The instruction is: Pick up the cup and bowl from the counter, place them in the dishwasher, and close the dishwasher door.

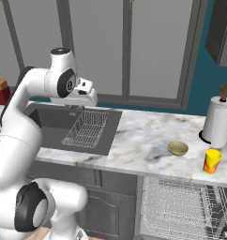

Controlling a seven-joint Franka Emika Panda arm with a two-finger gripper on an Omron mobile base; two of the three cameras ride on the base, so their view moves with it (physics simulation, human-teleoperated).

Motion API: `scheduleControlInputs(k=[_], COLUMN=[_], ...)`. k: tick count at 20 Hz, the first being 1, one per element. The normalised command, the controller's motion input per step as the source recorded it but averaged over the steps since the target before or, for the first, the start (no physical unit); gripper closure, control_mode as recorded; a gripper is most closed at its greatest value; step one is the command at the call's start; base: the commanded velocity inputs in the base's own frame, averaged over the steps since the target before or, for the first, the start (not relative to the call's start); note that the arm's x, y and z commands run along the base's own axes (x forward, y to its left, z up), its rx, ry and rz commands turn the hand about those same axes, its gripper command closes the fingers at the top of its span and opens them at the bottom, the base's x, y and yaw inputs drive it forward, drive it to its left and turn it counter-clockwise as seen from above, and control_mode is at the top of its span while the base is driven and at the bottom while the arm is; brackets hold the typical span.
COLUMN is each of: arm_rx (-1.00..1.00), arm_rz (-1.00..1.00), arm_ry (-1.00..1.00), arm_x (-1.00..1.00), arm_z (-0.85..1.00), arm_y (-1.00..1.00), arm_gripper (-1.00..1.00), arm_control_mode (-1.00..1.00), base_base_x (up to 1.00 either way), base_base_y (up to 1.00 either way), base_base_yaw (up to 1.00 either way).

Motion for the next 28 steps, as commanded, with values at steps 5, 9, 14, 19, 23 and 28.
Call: scheduleControlInputs(k=[5, 9, 14, 19, 23, 28], arm_rx=[0.0, -0.01, -0.04, -0.03, -0.02, 0.0], arm_rz=[0.0, 0.0, 0.0, 0.0, 0.0, 0.0], arm_ry=[0.0, 0.0, 0.0, 0.0, 0.0, 0.0], arm_x=[0.0, 0.0, 0.0, 0.0, 0.0, 0.0], arm_z=[0.0, -0.01, -0.07, -0.11, -0.13, -0.15], arm_y=[-0.05, -0.19, -0.23, -0.27, -0.29, -0.3], arm_gripper=[-1.0, -1.0, -1.0, -1.0, -1.0, -1.0], arm_control_mode=[-1.0, -1.0, -1.0, -1.0, -1.0, -1.0], base_base_x=[0.0, 0.0, 0.0, 0.0, 0.0, 0.0], base_base_y=[0.0, 0.0, 0.0, 0.0, 0.0, 0.0], base_base_yaw=[0.0, 0.0, 0.0, 0.0, 0.0, 0.0])
